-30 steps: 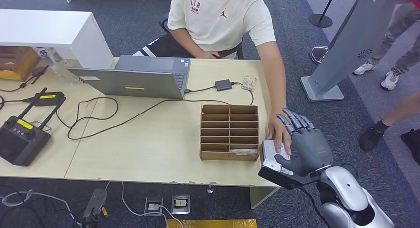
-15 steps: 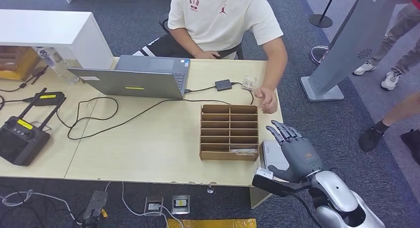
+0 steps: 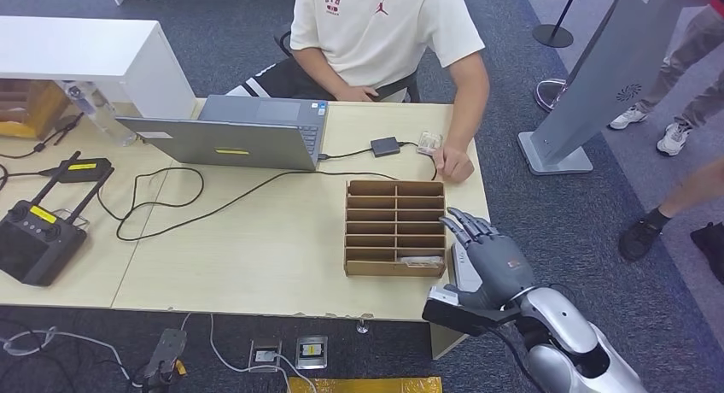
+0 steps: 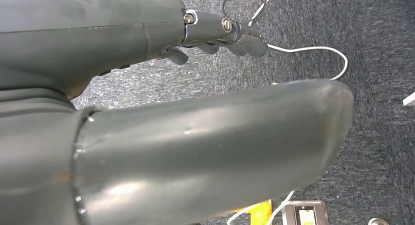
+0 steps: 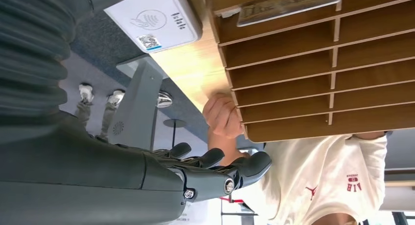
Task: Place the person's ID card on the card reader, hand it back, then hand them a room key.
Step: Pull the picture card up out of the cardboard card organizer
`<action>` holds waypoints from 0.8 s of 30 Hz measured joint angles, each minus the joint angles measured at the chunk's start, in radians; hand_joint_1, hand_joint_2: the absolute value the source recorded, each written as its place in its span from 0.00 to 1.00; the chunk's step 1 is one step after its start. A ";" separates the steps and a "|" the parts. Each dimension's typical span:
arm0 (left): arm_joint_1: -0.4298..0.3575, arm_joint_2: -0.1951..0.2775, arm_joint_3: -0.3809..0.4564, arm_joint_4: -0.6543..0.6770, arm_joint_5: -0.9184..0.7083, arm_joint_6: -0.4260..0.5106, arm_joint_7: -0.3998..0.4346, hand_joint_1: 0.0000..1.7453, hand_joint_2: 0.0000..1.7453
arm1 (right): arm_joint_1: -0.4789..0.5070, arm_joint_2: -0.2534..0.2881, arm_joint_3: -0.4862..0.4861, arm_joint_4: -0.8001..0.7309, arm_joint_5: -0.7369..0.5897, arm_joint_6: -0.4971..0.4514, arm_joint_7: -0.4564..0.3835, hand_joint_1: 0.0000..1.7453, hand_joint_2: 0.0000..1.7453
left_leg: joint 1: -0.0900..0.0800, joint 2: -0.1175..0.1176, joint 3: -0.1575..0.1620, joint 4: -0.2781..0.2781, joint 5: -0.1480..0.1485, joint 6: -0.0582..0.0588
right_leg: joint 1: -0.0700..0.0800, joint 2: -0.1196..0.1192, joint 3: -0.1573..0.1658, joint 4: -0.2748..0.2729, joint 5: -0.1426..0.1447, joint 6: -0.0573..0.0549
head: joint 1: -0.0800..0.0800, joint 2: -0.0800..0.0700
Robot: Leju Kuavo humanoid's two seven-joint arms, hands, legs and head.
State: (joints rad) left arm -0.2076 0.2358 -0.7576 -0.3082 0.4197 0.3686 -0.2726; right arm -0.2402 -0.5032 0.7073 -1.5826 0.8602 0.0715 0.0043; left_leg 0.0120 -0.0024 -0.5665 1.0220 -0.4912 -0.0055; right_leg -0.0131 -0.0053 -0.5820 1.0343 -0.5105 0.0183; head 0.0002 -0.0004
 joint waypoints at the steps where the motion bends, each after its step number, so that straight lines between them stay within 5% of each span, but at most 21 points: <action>1: 0.000 0.000 0.000 0.000 0.000 -0.001 0.000 0.00 0.00 | -0.003 0.006 0.001 0.007 -0.002 0.000 -0.004 0.00 1.00 | 0.000 0.000 0.000 0.000 0.000 0.000 | 0.000 0.000 0.000 0.000 0.000 0.000 | 0.000 0.000; 17: -0.002 0.000 0.000 0.000 0.000 -0.001 0.002 0.00 0.00 | -0.039 0.076 0.013 0.073 -0.026 -0.001 -0.038 0.00 1.00 | 0.000 0.000 0.000 0.000 0.000 0.000 | 0.000 0.000 0.000 0.000 0.000 0.000 | 0.000 0.000; 24: -0.025 0.008 0.000 -0.007 -0.015 -0.016 0.082 0.00 0.00 | -0.057 0.100 0.024 0.090 -0.028 0.000 -0.044 0.00 1.00 | 0.000 0.000 0.000 0.000 0.000 0.000 | 0.000 0.000 0.000 0.000 0.000 0.000 | 0.000 0.000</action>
State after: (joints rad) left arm -0.2324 0.2435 -0.7576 -0.3151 0.4044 0.3529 -0.1906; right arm -0.2968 -0.4027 0.7316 -1.4927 0.8323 0.0717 -0.0396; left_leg 0.0124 -0.0025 -0.5663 1.0220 -0.4911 -0.0056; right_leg -0.0128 -0.0053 -0.5820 1.0344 -0.5105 0.0182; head 0.0003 -0.0004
